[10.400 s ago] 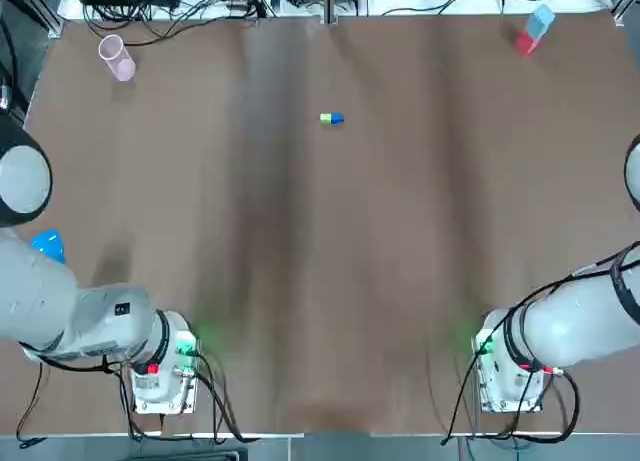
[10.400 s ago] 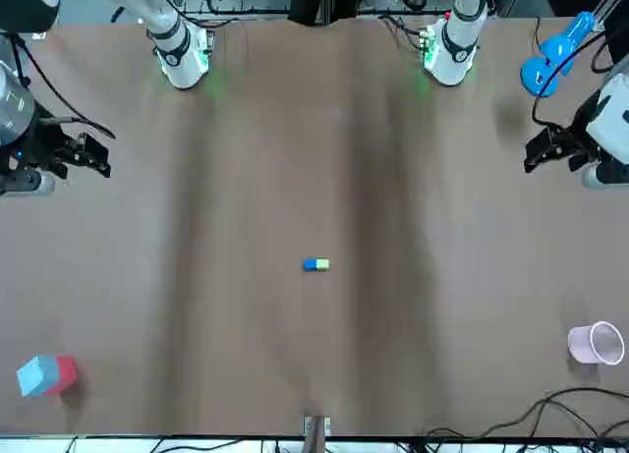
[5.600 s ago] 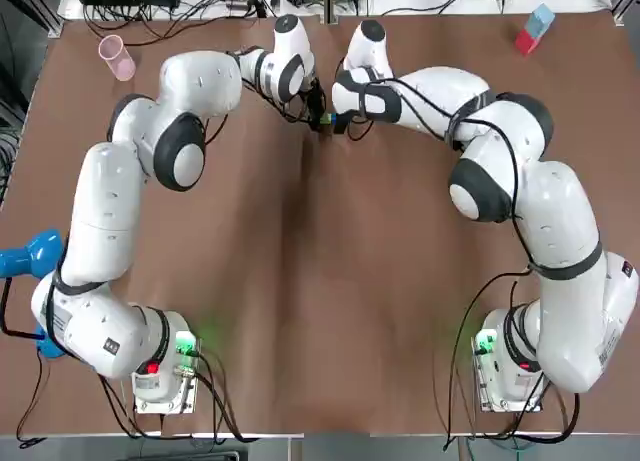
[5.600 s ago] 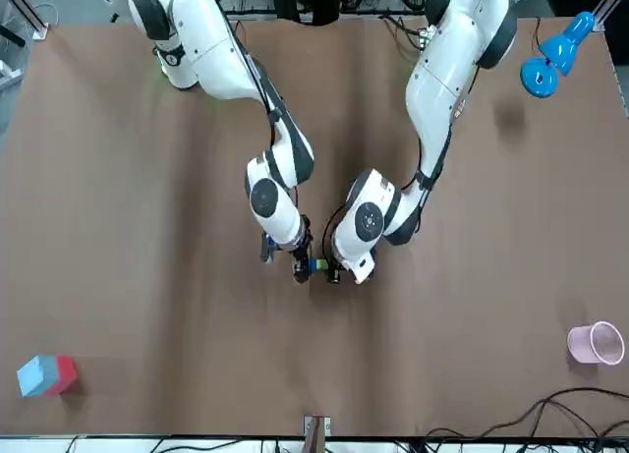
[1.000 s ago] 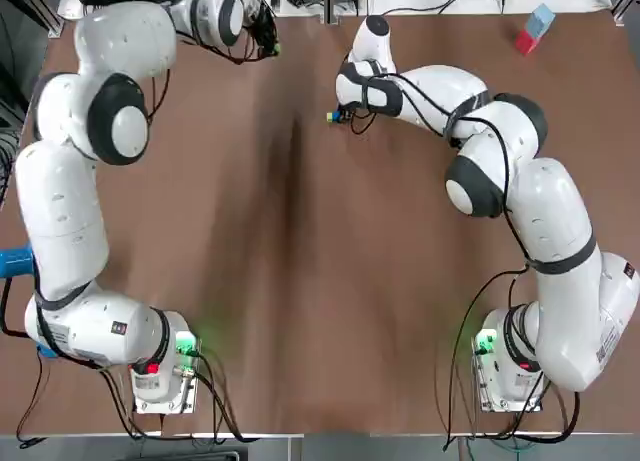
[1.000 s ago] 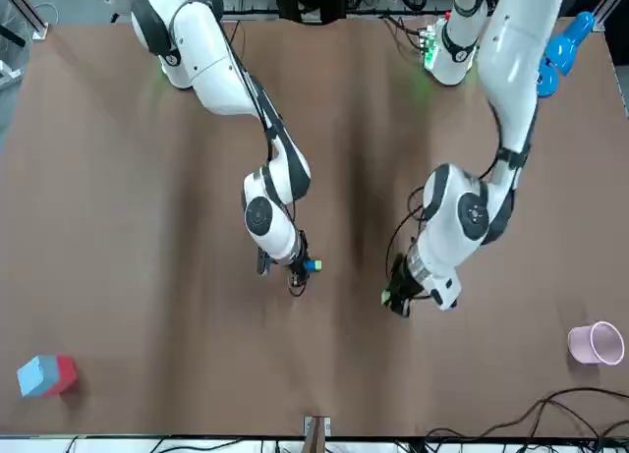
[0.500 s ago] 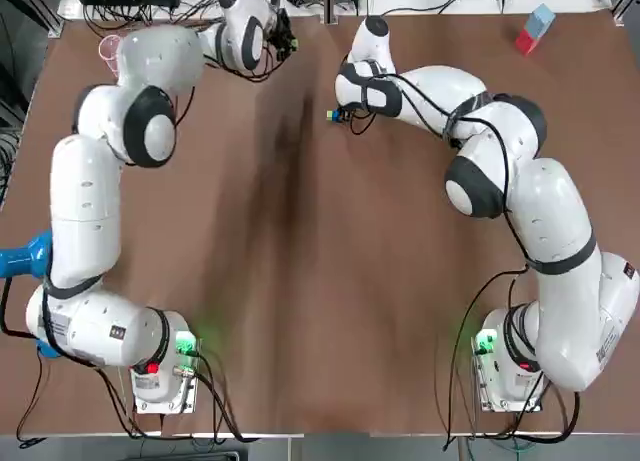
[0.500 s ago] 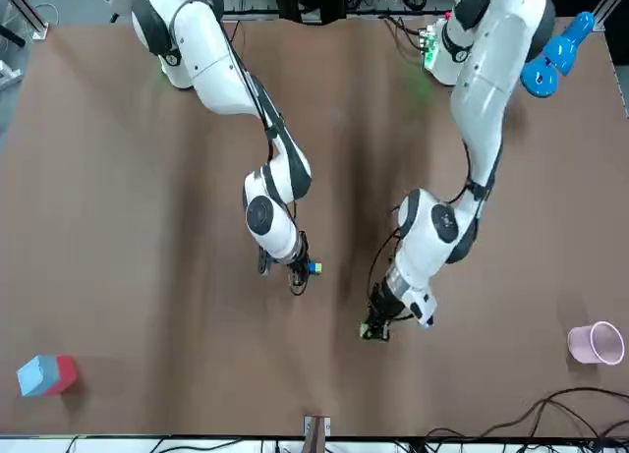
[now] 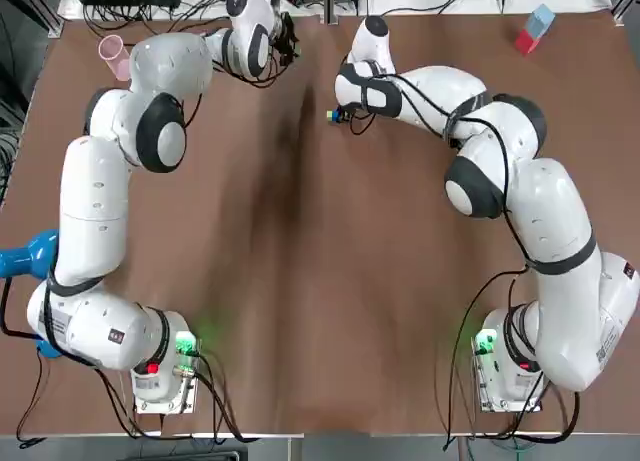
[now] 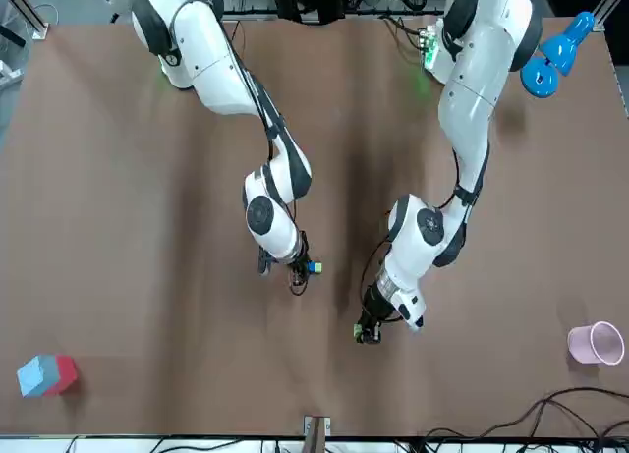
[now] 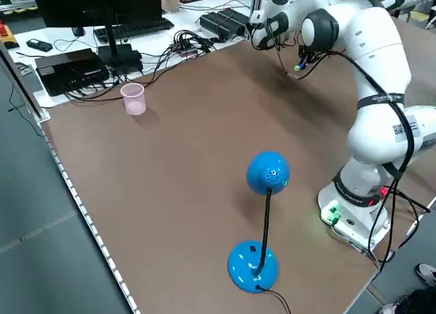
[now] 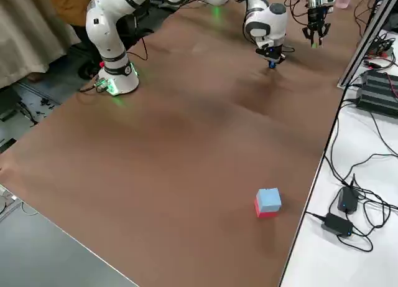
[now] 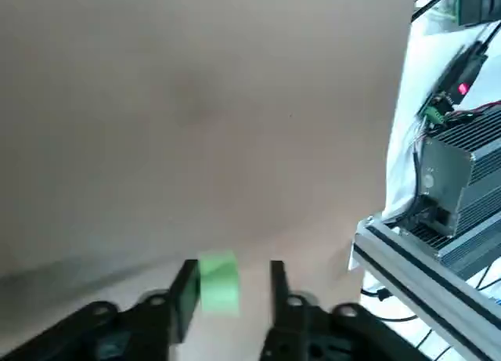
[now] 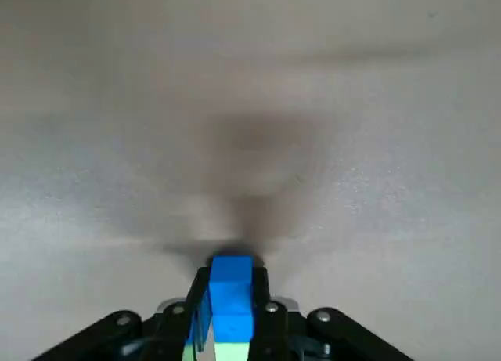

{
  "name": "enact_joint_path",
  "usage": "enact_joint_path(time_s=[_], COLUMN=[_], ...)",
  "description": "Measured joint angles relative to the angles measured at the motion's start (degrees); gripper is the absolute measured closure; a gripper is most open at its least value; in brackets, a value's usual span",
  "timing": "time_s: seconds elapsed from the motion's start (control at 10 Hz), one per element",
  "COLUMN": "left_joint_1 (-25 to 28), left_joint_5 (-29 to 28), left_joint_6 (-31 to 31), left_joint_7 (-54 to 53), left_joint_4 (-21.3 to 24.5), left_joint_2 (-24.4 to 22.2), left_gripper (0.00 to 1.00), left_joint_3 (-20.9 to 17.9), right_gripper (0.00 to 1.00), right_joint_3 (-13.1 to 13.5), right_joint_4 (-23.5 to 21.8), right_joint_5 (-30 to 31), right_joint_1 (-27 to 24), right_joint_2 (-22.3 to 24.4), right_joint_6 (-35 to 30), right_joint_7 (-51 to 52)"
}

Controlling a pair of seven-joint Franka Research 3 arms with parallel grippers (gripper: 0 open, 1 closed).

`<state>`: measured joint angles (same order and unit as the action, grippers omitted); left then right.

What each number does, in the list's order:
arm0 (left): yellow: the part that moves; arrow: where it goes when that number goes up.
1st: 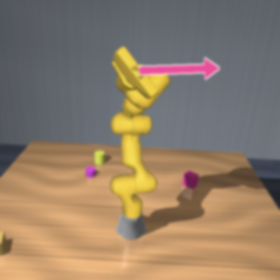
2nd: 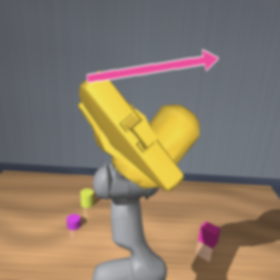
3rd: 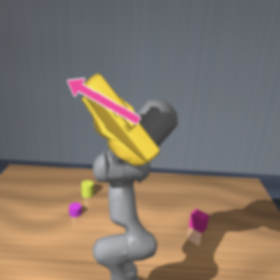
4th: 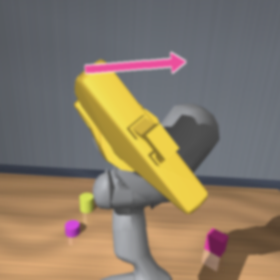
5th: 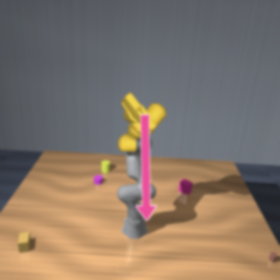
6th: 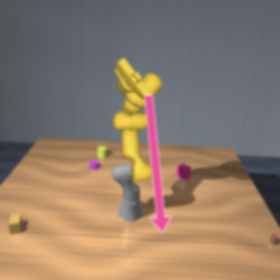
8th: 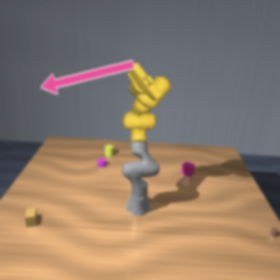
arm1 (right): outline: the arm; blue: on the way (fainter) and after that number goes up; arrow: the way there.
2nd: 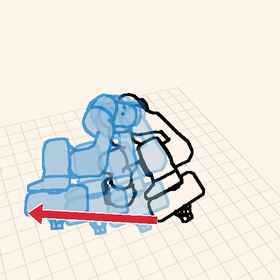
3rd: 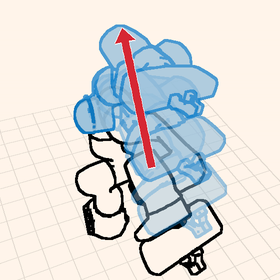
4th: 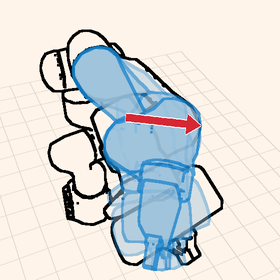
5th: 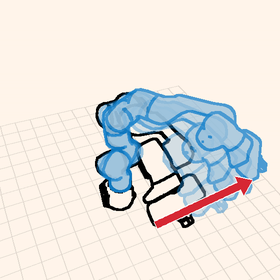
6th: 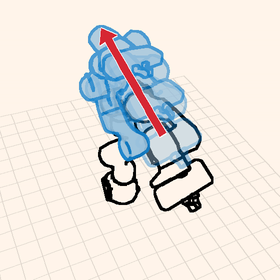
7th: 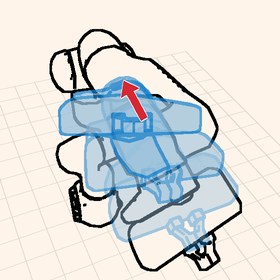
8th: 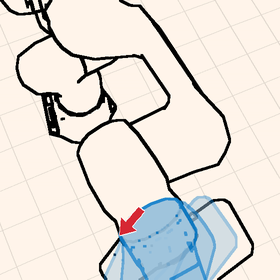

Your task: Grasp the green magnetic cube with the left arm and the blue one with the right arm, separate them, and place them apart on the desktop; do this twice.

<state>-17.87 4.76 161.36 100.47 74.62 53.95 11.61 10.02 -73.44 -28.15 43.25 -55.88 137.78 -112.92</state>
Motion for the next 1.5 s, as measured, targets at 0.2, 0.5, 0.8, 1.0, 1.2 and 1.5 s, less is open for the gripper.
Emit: enact_joint_path(time_s=[0.2, 0.5, 0.8, 1.0, 1.2, 1.5], left_joint_1=[-0.1, -2.4, -8.0, -9.9, -11.4, -13.0], left_joint_5=[0.4, 0.4, 0.4, 0.4, 0.4, 0.4], left_joint_6=[-6.3, -23.4, -24.6, -24.6, -22.8, -17.9], left_joint_7=[3.4, 7.2, 8.7, 9.3, 10.2, 10.7], left_joint_4=[-0.4, 1.4, 5.7, 6.5, 6.5, 4.4], left_joint_2=[-1.6, -6.5, -7.7, -7.4, -6.1, -3.2], left_gripper=[0.18, 0.00, 0.09, 0.12, 0.15, 0.28], left_joint_3=[0.0, 0.2, 0.1, 0.0, -1.4, -3.0], right_gripper=[0.72, 0.72, 0.70, 0.70, 0.70, 0.70], right_joint_3=[0.0, 0.0, 0.0, 0.0, 0.0, 0.0], right_joint_4=[0.0, 0.0, 0.0, 0.0, 0.0, 0.0], right_joint_5=[0.0, 0.0, 0.1, 0.1, 0.1, 0.2], right_joint_1=[0.0, 0.1, 0.1, 0.1, 0.1, 0.1], right_joint_2=[0.0, 0.0, 0.0, 0.0, 0.0, 0.0], right_joint_6=[0.0, 0.0, 0.0, 0.0, 0.0, 0.0], right_joint_7=[0.0, 0.0, 0.0, 0.0, 0.0, 0.0])
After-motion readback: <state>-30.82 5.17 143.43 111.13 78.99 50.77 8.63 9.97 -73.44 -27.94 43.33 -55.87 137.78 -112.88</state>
